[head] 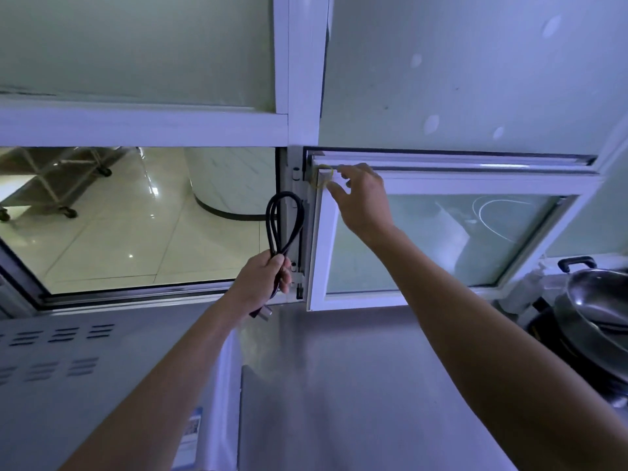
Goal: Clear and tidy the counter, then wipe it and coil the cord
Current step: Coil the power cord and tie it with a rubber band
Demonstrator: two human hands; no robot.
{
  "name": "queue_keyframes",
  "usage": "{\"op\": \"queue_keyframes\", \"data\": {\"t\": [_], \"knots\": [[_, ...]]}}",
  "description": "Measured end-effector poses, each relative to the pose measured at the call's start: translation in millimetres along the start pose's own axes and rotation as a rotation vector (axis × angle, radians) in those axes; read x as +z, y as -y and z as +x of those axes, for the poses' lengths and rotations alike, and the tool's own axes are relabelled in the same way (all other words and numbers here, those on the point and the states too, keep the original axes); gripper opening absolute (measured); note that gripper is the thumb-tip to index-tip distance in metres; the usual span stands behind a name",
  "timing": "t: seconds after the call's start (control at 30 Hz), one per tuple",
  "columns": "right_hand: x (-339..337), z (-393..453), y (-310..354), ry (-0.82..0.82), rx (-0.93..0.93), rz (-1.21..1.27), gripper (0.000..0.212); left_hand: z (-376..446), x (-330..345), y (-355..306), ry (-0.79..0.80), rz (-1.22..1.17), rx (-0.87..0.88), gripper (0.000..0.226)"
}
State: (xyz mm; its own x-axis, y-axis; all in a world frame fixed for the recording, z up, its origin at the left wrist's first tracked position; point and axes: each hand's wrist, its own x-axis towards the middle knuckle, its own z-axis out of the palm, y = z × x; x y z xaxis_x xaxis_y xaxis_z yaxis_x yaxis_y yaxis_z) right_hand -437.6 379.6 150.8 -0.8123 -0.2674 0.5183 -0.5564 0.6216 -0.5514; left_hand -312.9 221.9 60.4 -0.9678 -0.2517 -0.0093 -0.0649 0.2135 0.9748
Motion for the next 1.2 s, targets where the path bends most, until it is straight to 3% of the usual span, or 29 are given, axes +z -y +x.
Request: {"op": "queue_keyframes", "data": {"t": [0.13,0.3,0.5,0.77,1.07,1.2], "knots": [[14,28,1,-0.022,0.069,-0.069,0.022,7,-6,8,0.021,-0.037,-0.011,0.029],[25,43,9,-0.044,0.077,-0.136,0.046,8,-8,24,0.04,-0.004,-0.022,0.03],[35,46,20,-0.034,0.05,-0.126,0.023,6,-4,34,0.077,-0.051,-0.032,0.028],[28,36,13,-0.007,0.01,-0.123,0.022,-5,-6,41,0.033,-0.089,-0.044,0.027],[24,-80,-32,-0.03,0.348,0.38,0.017,-41,8,64,0.026,-0.049,-0.1,0.026],[42,-153,-62,0.002,0.602,0.536,0.019,-60,26,86,0.044,0.077,-0.194,0.025]]}}
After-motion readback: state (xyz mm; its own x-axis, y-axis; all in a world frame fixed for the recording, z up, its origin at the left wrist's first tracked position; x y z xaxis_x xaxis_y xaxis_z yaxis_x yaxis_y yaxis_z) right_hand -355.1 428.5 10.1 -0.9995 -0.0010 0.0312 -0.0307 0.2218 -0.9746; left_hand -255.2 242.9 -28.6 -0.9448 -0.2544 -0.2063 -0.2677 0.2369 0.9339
